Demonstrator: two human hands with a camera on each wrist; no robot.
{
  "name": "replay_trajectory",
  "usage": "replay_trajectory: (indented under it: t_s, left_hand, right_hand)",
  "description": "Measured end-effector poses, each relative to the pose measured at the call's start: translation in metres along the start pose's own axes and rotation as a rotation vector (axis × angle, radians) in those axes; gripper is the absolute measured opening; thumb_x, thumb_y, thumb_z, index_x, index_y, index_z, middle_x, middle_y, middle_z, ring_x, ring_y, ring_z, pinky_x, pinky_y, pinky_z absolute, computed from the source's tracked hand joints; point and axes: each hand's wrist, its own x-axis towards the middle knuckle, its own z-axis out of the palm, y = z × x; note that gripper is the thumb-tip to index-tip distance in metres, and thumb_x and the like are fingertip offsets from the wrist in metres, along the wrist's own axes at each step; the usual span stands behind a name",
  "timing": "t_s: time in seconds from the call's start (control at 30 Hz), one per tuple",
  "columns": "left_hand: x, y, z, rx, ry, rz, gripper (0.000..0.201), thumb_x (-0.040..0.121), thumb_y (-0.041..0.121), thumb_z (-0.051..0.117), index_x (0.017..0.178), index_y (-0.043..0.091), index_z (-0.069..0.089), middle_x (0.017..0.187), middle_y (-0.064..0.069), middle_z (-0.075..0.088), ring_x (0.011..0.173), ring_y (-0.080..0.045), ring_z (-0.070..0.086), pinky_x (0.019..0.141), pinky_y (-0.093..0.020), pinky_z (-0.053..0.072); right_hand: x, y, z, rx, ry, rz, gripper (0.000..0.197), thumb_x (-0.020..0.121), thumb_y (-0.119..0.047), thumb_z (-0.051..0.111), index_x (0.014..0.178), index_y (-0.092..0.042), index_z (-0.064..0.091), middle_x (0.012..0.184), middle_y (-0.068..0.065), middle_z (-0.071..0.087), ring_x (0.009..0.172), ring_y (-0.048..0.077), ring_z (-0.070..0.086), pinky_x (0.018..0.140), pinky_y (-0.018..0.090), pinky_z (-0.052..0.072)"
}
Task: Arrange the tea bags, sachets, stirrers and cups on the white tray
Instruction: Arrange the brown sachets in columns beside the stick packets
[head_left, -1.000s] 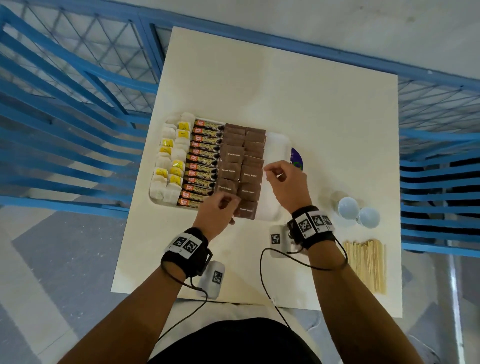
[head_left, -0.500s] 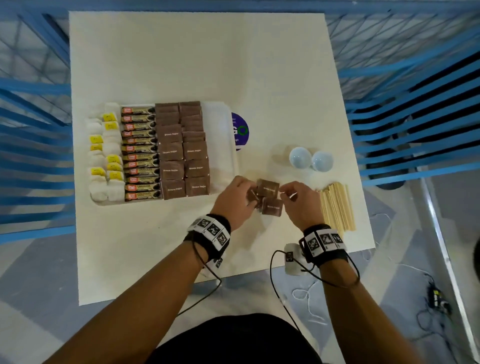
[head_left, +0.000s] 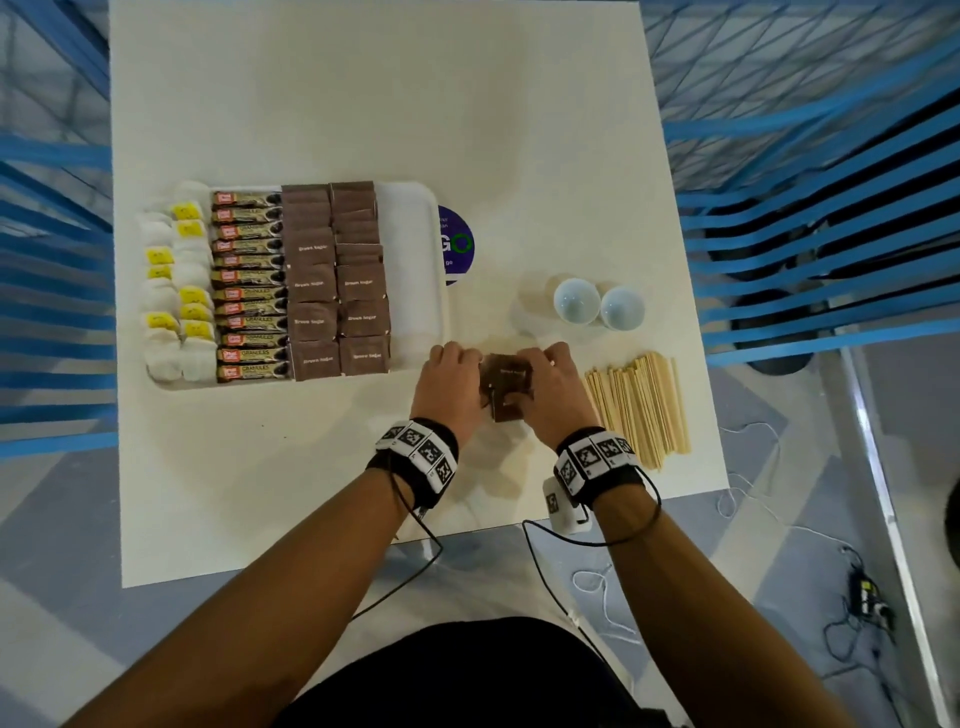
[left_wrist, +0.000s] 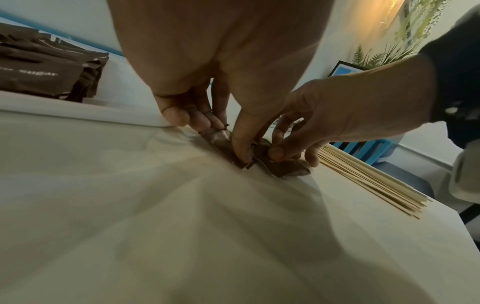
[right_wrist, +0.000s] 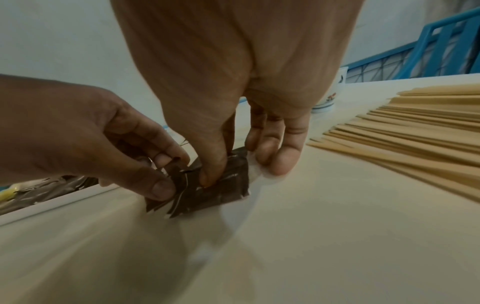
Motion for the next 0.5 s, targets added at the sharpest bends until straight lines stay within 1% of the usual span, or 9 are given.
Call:
replay_trajectory:
  t_s: [0.07, 0.13, 0.17, 0.23, 0.3, 0.33, 0.43, 0.5]
  left_hand:
    - [-0.002, 0.001, 0.001, 0.025, 0.018, -0.027, 0.038, 0.087, 0.022, 0.074, 0.122, 0.013, 0.061, 0.119, -0.009, 0.056, 0.111, -0.028, 0.049, 0.096, -0.036, 0.045]
    - [-0.005, 0.001, 0.002, 0.05, 0.036, -0.051, 0.033, 0.086, 0.024, 0.074, 0.117, 0.015, 0.063, 0.116, -0.007, 0.056, 0.109, -0.027, 0.05, 0.092, -0.035, 0.046]
    - [-0.007, 0.002, 0.002, 0.062, 0.05, -0.055, 0.03, 0.087, 0.023, 0.073, 0.114, 0.017, 0.064, 0.114, -0.006, 0.057, 0.108, -0.027, 0.05, 0.091, -0.035, 0.045]
    - [-0.01, 0.002, 0.002, 0.06, 0.065, -0.062, 0.024, 0.088, 0.019, 0.07, 0.112, 0.019, 0.063, 0.112, -0.004, 0.061, 0.107, -0.027, 0.05, 0.09, -0.036, 0.043]
    - [-0.014, 0.002, 0.002, 0.001, 0.063, -0.084, 0.026, 0.089, 0.012, 0.067, 0.112, 0.02, 0.06, 0.111, -0.002, 0.066, 0.105, -0.027, 0.053, 0.088, -0.036, 0.042]
    - [-0.016, 0.002, 0.002, -0.05, 0.059, -0.111, 0.028, 0.089, 0.011, 0.067, 0.114, 0.02, 0.059, 0.112, -0.002, 0.066, 0.104, -0.027, 0.055, 0.086, -0.036, 0.043]
    - [-0.019, 0.0, 0.003, -0.204, 0.036, -0.192, 0.027, 0.093, 0.016, 0.066, 0.119, 0.017, 0.06, 0.117, -0.004, 0.063, 0.103, -0.027, 0.061, 0.086, -0.038, 0.05]
    - [-0.02, -0.002, 0.003, -0.245, 0.017, -0.21, 0.021, 0.096, 0.021, 0.063, 0.116, 0.013, 0.065, 0.114, -0.006, 0.059, 0.099, -0.028, 0.061, 0.086, -0.037, 0.05]
  right_hand:
    - [0.001, 0.003, -0.002, -0.041, 0.021, -0.039, 0.046, 0.079, -0.006, 0.078, 0.12, -0.012, 0.059, 0.131, 0.006, 0.039, 0.113, 0.027, 0.05, 0.1, 0.037, 0.051]
    - [0.003, 0.003, -0.004, -0.094, 0.028, -0.099, 0.046, 0.078, -0.009, 0.08, 0.119, -0.011, 0.059, 0.137, 0.004, 0.038, 0.115, 0.025, 0.045, 0.097, 0.033, 0.049]
    - [0.004, 0.003, -0.005, -0.099, 0.02, -0.126, 0.05, 0.078, -0.009, 0.08, 0.122, -0.012, 0.057, 0.138, 0.002, 0.039, 0.115, 0.024, 0.044, 0.097, 0.033, 0.048]
    - [0.007, 0.002, -0.007, -0.086, -0.016, -0.161, 0.06, 0.078, -0.008, 0.078, 0.131, -0.014, 0.052, 0.137, 0.002, 0.043, 0.113, 0.024, 0.044, 0.101, 0.038, 0.047]
    - [0.011, 0.002, -0.006, -0.088, -0.062, -0.171, 0.065, 0.08, -0.007, 0.075, 0.138, -0.015, 0.047, 0.135, 0.004, 0.045, 0.114, 0.025, 0.044, 0.104, 0.042, 0.044]
    - [0.012, 0.001, -0.006, -0.084, -0.089, -0.163, 0.065, 0.081, -0.007, 0.074, 0.139, -0.015, 0.046, 0.134, 0.005, 0.045, 0.115, 0.026, 0.043, 0.105, 0.043, 0.043]
    - [0.016, 0.001, -0.006, -0.061, -0.147, -0.117, 0.055, 0.083, -0.013, 0.076, 0.131, -0.011, 0.05, 0.129, 0.007, 0.044, 0.115, 0.025, 0.043, 0.104, 0.04, 0.044]
    - [0.017, 0.002, -0.008, -0.052, -0.164, -0.097, 0.049, 0.083, -0.016, 0.077, 0.125, -0.009, 0.052, 0.127, 0.007, 0.044, 0.114, 0.024, 0.042, 0.102, 0.037, 0.042]
